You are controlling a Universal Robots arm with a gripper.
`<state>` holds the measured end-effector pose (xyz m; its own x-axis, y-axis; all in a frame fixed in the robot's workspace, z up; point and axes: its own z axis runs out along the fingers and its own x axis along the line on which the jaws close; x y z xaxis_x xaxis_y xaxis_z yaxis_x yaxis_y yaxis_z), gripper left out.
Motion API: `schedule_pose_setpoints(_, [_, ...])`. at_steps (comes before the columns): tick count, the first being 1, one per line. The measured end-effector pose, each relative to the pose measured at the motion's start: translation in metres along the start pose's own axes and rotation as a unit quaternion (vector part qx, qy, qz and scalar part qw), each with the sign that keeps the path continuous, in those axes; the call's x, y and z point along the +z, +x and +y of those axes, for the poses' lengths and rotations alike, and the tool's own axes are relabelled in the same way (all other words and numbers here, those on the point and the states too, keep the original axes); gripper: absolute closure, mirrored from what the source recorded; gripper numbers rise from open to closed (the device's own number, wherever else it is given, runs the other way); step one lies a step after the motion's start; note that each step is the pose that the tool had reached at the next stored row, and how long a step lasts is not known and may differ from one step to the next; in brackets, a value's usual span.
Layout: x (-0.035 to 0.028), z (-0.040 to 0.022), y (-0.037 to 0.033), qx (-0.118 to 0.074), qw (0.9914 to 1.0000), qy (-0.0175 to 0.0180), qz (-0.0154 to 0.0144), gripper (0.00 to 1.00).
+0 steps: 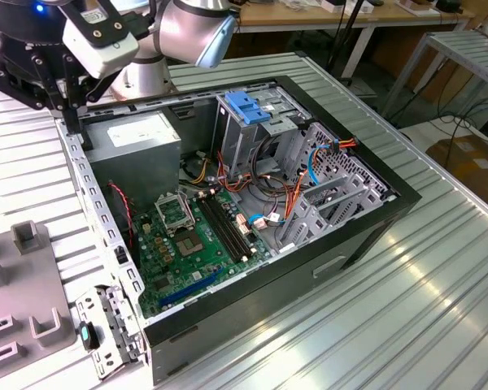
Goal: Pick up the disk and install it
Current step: 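Reach for the disk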
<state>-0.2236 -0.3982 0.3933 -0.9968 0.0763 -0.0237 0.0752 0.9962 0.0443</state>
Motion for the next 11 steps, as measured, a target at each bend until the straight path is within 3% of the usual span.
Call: schedule_pose_setpoints(11, [-0.0002, -0.0007, 0.0088, 0.000, 1.00000, 0.0000, 0.0000, 0.89])
